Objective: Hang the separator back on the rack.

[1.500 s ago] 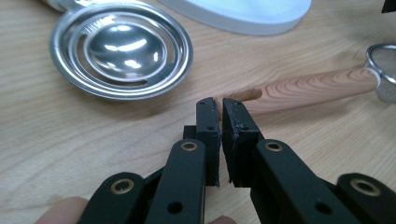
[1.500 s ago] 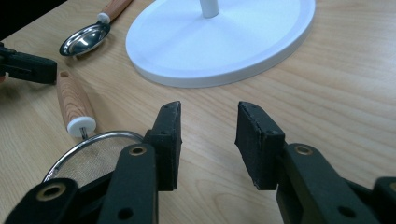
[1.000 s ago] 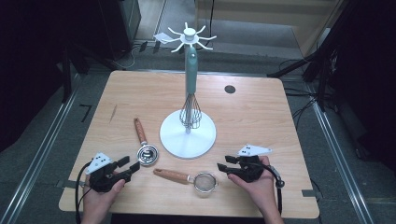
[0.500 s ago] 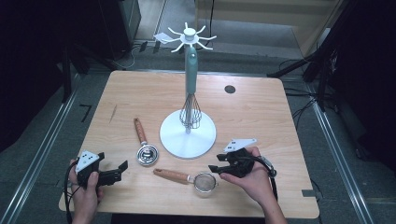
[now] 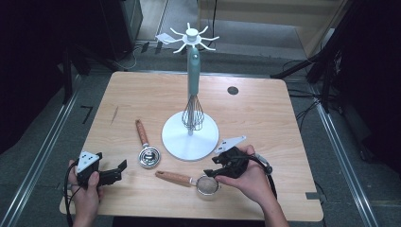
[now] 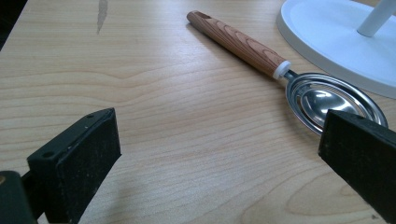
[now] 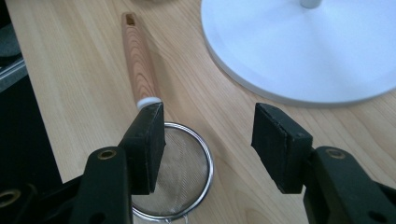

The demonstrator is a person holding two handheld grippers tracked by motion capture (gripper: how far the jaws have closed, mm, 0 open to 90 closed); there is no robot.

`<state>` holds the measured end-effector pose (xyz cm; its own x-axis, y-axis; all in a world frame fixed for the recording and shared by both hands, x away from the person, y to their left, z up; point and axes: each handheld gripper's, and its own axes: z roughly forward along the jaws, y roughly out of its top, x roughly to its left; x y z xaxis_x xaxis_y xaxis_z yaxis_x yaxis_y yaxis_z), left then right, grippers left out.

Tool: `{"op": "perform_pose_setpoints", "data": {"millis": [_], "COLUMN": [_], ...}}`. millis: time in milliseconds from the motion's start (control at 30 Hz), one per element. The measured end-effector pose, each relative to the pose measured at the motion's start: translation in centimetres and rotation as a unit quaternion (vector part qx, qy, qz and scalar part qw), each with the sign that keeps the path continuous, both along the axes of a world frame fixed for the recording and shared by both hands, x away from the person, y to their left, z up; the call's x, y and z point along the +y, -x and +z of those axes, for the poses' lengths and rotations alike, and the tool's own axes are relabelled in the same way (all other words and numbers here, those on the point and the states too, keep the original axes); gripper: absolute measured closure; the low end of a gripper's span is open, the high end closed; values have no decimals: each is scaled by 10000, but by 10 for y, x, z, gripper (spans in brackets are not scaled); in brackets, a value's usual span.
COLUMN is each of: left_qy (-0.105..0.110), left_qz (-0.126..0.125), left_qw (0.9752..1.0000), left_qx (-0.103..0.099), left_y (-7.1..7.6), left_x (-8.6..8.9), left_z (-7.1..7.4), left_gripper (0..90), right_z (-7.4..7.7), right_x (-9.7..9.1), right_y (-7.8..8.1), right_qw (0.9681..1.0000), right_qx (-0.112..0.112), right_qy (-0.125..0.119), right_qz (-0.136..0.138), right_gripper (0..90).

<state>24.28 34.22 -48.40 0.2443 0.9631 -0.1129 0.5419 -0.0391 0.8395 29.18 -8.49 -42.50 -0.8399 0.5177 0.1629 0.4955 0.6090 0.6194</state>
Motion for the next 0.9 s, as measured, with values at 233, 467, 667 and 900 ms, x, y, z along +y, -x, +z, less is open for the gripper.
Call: {"op": "perform_pose_setpoints", "data": {"millis": [233,467,667,900], "left_qy": [11,-21,-23,68], "left_qz": [66,43,21,5], "left_qw": [10000,10000,10000,10000], "left_qx": [48,4,39,54], "left_y": [-1,0,0,-1], "left_x": [1,0,0,2], "left_z": [0,0,0,0], "left_gripper": [0,0,0,0], "right_z": [-2,0,0,-5], "right_x": [18,32,44,57], "right_y": [-3,0,1,-1], "right_qw": [9989,9977,9947,9925], "right_qx": [-51,-12,69,338], "right_qy": [299,387,553,607], "right_qz": [345,558,865,1003], "right_gripper": [465,480,524,565]}}
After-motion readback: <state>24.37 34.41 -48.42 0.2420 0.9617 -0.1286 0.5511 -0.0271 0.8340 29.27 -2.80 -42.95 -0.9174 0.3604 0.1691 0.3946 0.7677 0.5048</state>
